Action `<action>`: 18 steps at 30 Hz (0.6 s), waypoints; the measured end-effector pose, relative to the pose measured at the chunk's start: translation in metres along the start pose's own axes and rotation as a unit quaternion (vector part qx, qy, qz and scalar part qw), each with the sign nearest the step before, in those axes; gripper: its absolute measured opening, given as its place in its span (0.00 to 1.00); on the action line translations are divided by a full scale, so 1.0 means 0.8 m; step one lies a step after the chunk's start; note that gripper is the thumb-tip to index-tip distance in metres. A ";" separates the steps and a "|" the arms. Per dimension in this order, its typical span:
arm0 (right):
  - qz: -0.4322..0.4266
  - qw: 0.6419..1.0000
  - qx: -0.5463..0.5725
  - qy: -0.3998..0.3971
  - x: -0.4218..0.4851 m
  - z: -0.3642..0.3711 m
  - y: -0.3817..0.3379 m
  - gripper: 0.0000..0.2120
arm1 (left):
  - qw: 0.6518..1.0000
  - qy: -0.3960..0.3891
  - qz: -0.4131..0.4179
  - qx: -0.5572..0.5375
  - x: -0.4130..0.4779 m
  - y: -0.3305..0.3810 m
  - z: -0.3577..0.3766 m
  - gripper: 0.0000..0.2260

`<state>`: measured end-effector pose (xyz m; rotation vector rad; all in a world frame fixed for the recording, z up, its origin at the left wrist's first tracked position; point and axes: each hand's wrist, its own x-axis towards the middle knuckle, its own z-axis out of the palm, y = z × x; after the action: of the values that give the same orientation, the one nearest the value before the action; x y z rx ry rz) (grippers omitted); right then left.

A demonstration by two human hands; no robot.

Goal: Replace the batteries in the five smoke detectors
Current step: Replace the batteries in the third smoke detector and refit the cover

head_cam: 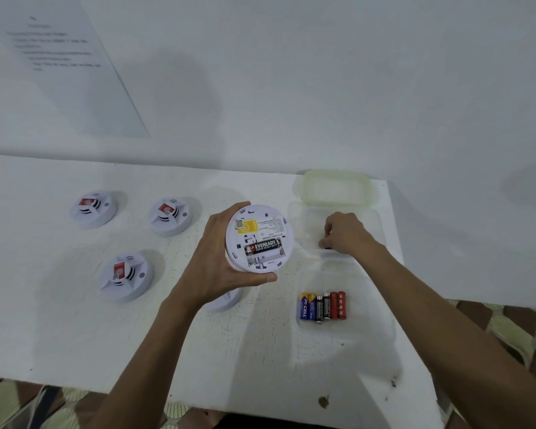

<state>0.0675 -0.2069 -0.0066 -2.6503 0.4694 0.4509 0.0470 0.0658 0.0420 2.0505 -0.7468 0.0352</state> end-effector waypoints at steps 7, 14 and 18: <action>-0.037 0.985 0.136 0.097 -0.010 -0.007 -0.001 0.04 | 1.000 0.005 0.018 0.000 0.005 0.005 -0.003 0.37; -0.109 0.850 0.477 0.195 -0.107 -0.035 -0.052 0.08 | 1.000 0.017 0.021 -0.015 0.010 0.002 -0.002 0.35; -0.157 0.810 0.529 0.198 -0.155 -0.036 -0.081 0.09 | 0.999 0.036 0.027 -0.007 0.013 0.006 0.000 0.36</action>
<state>-0.0115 -0.1325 0.0866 -1.6297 0.2568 -0.4040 0.0530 0.0588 0.0486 2.0050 -0.7551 0.1345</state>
